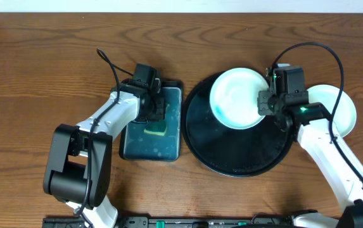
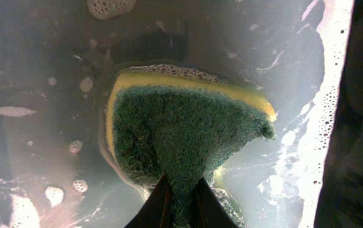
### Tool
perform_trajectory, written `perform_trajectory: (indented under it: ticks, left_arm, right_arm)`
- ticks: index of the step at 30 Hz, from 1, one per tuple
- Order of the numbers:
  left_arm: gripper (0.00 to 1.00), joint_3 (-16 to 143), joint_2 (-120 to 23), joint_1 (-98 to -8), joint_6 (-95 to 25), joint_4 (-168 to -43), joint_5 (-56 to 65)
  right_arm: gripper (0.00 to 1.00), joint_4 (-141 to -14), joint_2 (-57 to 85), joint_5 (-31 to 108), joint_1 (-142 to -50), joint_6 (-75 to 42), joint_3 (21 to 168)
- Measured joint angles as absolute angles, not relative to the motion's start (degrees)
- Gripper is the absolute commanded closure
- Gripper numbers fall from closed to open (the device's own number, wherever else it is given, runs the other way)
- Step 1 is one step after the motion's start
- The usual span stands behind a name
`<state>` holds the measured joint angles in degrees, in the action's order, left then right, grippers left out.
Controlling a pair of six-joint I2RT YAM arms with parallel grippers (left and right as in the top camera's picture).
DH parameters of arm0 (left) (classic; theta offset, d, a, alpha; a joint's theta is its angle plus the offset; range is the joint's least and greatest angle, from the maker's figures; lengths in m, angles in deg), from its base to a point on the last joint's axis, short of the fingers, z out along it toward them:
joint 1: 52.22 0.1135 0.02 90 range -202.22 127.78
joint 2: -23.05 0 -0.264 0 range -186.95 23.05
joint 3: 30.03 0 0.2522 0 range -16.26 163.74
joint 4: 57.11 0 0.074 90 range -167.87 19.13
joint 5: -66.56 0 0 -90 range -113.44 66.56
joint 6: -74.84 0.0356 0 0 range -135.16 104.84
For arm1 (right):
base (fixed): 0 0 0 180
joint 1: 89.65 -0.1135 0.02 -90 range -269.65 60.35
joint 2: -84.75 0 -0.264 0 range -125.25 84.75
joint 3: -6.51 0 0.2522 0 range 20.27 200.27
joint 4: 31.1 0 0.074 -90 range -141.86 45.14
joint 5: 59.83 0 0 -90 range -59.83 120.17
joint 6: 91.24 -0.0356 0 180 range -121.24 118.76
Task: Clean dirty plates on tray and stack at the side
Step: 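Lift the pale green plate with the right gripper onto the right stack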
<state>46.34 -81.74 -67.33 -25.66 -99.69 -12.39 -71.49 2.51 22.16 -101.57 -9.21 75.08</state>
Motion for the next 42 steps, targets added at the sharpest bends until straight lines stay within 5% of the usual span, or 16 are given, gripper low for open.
perform_trajectory:
  ticks: [29,42]
  left_arm:
    - [0.9,46.34,-81.74,-67.33,-25.66,-99.69,-12.42]
    - [0.9,46.34,-81.74,-67.33,-25.66,-99.71,-12.42]
  right_arm:
    - [0.99,-60.21,3.17,-16.15,-123.82,12.01,75.1]
    - [0.99,-53.48,3.17,-26.75,-125.83,18.53,75.14]
